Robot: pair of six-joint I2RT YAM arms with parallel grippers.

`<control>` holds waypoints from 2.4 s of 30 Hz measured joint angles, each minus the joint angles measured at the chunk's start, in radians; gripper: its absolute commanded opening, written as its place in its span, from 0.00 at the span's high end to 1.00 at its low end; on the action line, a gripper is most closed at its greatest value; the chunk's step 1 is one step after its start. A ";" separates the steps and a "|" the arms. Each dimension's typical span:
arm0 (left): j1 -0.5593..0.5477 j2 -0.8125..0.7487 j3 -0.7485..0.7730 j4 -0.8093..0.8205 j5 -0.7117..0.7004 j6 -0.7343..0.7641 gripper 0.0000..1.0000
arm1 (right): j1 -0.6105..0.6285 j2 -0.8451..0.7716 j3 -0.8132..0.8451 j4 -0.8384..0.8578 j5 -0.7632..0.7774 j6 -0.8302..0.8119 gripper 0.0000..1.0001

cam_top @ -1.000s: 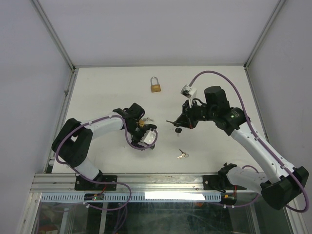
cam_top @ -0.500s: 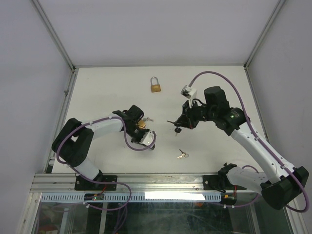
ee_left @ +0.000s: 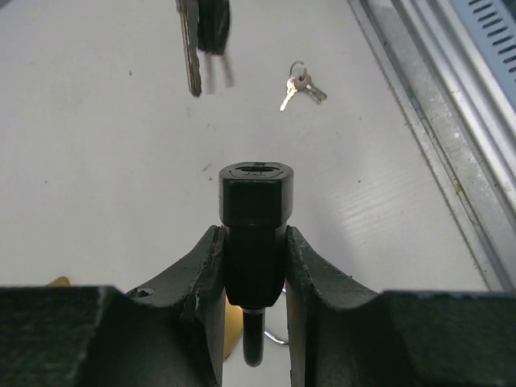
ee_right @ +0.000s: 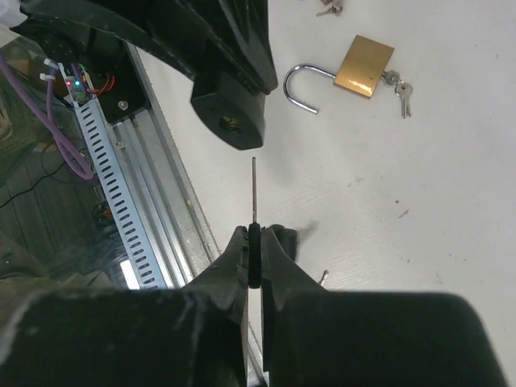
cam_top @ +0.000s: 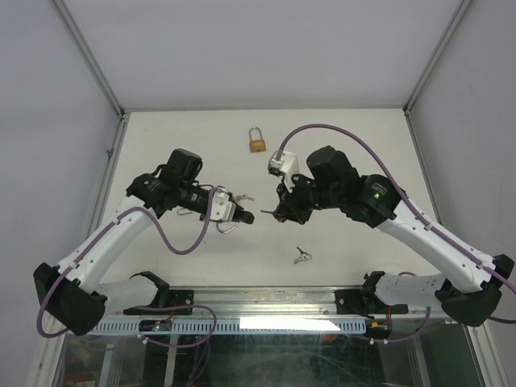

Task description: Unlock with the key

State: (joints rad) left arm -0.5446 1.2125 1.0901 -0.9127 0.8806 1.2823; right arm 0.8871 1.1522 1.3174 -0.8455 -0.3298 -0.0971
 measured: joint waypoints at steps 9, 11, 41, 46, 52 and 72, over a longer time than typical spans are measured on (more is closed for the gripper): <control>-0.006 -0.079 0.058 -0.055 0.100 -0.116 1.00 | 0.177 0.003 0.046 -0.012 0.145 0.001 1.00; -0.006 -0.069 0.072 -0.056 0.105 -0.127 1.00 | 0.183 0.003 0.046 -0.011 0.152 0.001 1.00; -0.032 -0.036 0.103 -0.061 0.120 -0.148 1.00 | 0.187 -0.022 0.038 0.057 0.137 -0.030 1.00; -0.032 -0.035 0.103 -0.061 0.120 -0.148 1.00 | 0.187 -0.026 0.027 0.033 0.139 -0.037 1.00; -0.033 -0.025 0.104 -0.061 0.121 -0.148 1.00 | 0.187 -0.026 0.027 0.034 0.138 -0.041 1.00; -0.046 -0.023 0.104 -0.051 0.119 -0.208 1.00 | 0.187 -0.003 0.027 0.035 0.131 -0.068 1.00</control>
State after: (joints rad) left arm -0.5903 1.1893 1.1938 -0.9634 1.0000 1.0740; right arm 1.0740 1.1496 1.3441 -0.8101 -0.1986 -0.1646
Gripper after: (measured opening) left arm 0.272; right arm 0.028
